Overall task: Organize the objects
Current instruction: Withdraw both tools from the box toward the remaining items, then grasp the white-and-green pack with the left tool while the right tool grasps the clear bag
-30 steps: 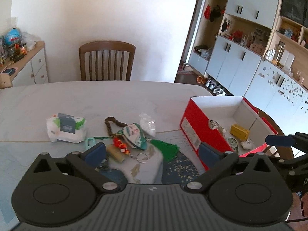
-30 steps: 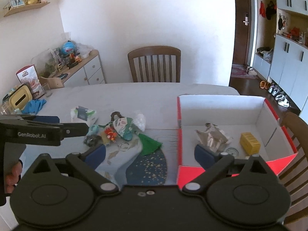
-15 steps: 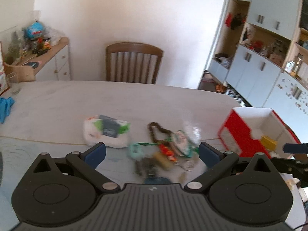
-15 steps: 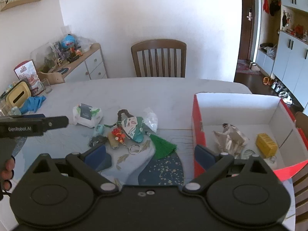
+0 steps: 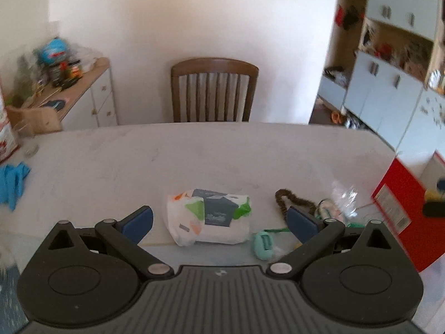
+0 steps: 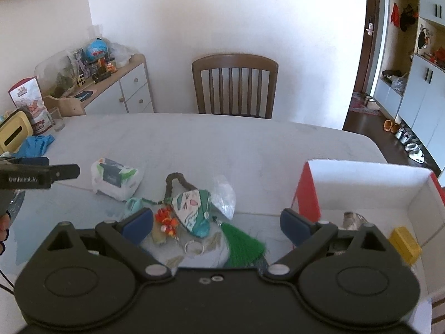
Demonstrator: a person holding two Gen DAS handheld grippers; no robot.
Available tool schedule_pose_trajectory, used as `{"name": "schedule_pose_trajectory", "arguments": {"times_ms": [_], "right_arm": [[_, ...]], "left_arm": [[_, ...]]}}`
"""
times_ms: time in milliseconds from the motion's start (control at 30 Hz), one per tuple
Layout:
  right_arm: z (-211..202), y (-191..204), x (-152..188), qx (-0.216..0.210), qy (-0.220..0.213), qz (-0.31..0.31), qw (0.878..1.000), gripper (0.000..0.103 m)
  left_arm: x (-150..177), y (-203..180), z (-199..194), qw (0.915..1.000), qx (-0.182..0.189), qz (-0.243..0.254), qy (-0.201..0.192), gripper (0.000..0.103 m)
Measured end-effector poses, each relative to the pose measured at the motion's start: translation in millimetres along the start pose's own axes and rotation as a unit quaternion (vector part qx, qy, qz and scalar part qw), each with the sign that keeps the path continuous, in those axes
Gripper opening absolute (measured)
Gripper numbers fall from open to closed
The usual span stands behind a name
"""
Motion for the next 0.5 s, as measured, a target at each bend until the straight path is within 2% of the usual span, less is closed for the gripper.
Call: {"name": "schedule_pose_trajectory", "arguments": {"times_ms": [200, 400, 500], "right_arm": [[31.9, -4.8, -6.1, -0.004, 0.025, 0.006, 1.000, 0.096], [61.7, -15.2, -11.9, -0.007, 0.055, 0.028, 0.998, 0.093], [78.3, -22.2, -14.7, -0.003, 0.071, 0.044, 0.997, 0.091]], "left_arm": [[-2.2, -3.6, 32.2, 0.9986, 0.020, 0.048, 0.008, 0.103], [-4.3, -7.1, 59.9, 0.9927, 0.049, 0.110, 0.008, 0.103], [-4.0, -7.5, 68.5, 0.9906, 0.057, 0.124, 0.009, 0.103]]}}
Point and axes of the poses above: each gripper's, at about its wrist camera, not at the fingertips, and z roughly the way its jaws point, y to its left, x to its underside, the point moved 10 cm from there along z, roughly the way its jaws point, and after that the axes turned 6 degrees about -x, right-handed, at the moved point
